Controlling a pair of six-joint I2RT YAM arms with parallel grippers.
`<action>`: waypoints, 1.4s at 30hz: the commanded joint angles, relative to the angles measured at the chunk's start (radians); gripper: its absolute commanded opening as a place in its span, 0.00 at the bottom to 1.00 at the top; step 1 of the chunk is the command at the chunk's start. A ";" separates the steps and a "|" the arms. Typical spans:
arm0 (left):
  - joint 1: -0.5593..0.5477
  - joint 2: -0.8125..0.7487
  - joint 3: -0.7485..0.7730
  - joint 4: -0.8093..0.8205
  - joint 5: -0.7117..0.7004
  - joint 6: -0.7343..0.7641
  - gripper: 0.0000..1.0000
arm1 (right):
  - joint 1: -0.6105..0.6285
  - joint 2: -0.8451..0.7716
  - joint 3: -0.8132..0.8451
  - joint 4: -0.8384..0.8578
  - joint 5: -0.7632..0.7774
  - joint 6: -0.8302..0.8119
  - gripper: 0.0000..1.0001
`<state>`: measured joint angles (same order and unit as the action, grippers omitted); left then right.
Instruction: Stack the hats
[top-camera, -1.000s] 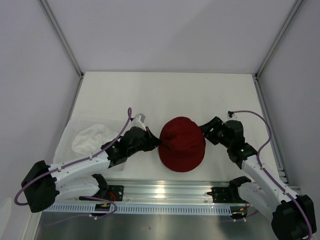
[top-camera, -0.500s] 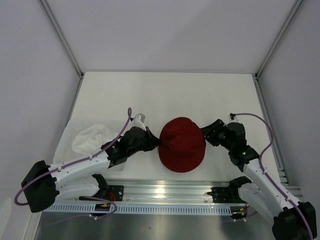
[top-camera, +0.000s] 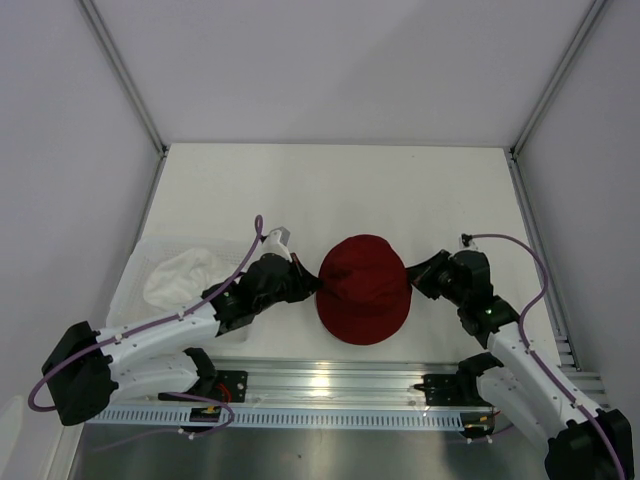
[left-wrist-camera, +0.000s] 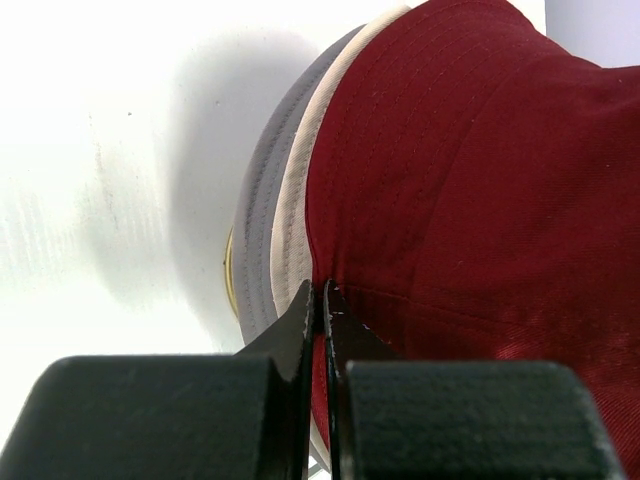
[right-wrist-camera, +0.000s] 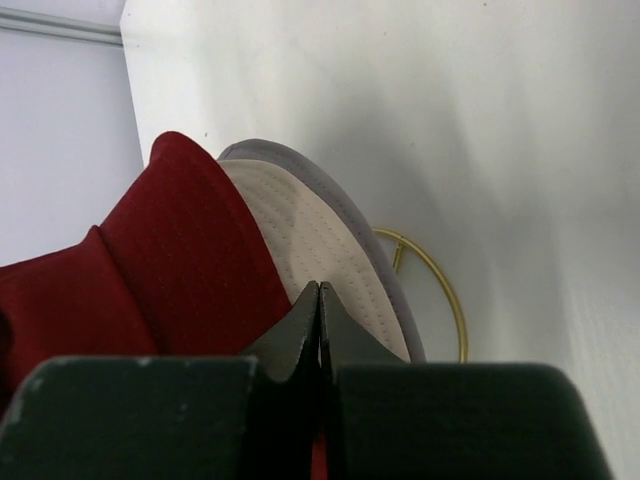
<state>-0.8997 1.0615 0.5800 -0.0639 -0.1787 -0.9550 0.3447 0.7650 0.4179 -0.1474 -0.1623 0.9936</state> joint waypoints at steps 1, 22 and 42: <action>-0.007 -0.018 0.023 -0.039 -0.036 0.044 0.01 | 0.002 -0.026 -0.013 -0.044 0.052 -0.018 0.00; -0.007 -0.032 0.027 -0.045 -0.030 0.058 0.01 | -0.072 -0.277 -0.056 -0.134 -0.112 0.101 0.53; -0.005 -0.012 0.052 -0.037 -0.030 0.065 0.01 | -0.065 -0.294 -0.062 -0.109 -0.195 0.207 0.46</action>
<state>-0.9012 1.0447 0.5934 -0.0959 -0.1986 -0.9146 0.2764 0.4900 0.3408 -0.2760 -0.3161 1.1553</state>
